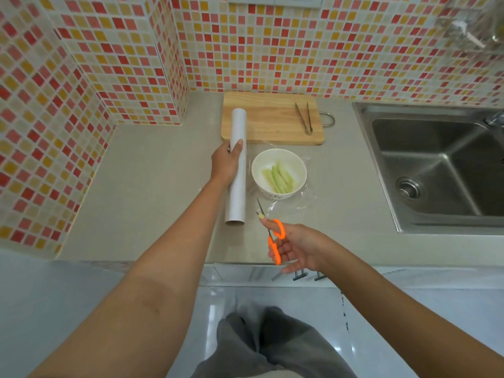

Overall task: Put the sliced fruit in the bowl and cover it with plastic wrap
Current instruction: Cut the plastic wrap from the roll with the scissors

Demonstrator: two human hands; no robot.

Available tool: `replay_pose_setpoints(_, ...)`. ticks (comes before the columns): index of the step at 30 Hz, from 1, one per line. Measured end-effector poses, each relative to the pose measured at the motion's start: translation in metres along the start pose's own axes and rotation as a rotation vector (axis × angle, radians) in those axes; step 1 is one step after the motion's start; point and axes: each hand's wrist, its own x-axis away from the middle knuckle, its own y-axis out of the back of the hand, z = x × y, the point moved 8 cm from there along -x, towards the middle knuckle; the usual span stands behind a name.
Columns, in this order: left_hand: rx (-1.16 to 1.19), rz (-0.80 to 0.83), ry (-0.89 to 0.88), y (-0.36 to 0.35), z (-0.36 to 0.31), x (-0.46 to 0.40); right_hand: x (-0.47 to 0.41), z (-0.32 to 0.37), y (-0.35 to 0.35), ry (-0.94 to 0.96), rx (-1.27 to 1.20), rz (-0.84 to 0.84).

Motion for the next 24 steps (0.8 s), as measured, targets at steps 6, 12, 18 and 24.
replay_pose_setpoints(6,0.022,-0.005,0.005,-0.002,-0.001,0.003,0.003,-0.012,-0.001,-0.065,0.076,0.068)
replay_pose_setpoints(12,0.013,-0.007,0.025,-0.003,0.002,0.004,-0.009,-0.011,-0.013,-0.05,-0.007,0.092)
replay_pose_setpoints(18,0.022,-0.012,0.059,0.003,0.005,0.002,-0.027,0.0,-0.022,0.029,-0.068,0.032)
replay_pose_setpoints(24,0.043,-0.005,0.074,0.004,0.007,-0.002,-0.035,0.006,-0.031,0.1,-0.143,-0.017)
